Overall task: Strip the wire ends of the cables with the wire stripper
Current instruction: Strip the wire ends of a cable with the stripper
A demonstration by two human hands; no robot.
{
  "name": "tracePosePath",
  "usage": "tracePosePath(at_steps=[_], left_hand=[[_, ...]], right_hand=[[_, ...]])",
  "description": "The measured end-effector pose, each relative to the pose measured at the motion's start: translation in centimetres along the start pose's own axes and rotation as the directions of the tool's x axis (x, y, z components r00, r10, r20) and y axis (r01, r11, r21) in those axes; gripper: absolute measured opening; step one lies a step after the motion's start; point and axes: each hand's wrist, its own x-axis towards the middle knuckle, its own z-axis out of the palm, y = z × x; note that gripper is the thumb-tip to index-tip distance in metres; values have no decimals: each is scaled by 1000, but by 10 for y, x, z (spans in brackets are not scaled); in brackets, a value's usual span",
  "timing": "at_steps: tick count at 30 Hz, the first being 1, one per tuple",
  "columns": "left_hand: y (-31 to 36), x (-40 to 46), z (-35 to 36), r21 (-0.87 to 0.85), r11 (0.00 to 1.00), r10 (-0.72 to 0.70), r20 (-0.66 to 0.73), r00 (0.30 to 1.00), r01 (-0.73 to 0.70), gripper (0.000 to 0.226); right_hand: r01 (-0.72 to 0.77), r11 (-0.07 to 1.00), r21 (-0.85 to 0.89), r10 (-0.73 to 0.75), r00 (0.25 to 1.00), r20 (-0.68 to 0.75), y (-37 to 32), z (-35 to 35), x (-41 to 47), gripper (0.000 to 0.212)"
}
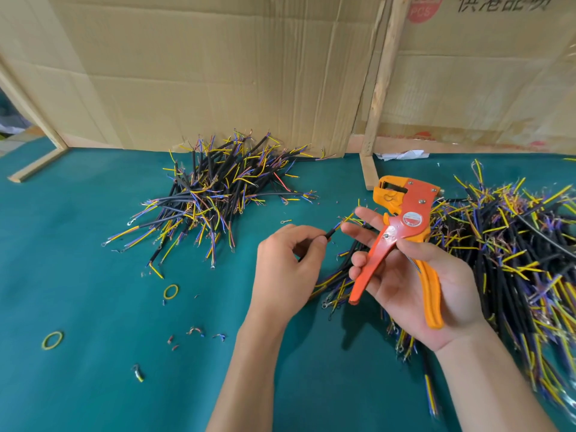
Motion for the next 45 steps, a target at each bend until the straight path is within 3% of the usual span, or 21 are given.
tracePosePath(at_steps=[13, 28, 36, 45], left_hand=[[4, 0, 0, -51, 998, -26, 91, 996, 30, 27], [1, 3, -4, -361, 913, -187, 47, 981, 191, 34], [-3, 4, -4, -396, 899, -188, 34, 982, 186, 38], [-3, 4, -4, -387, 900, -181, 88, 980, 201, 38]], right_hand=[[0, 999, -48, -2, 999, -35, 2, 1, -1, 66], [-65, 981, -184, 59, 998, -36, 11, 7, 1, 58], [-80, 967, -241, 49, 990, -133, 16, 11, 3, 56], [-42, 984, -174, 27, 996, -91, 19, 18, 5, 67]])
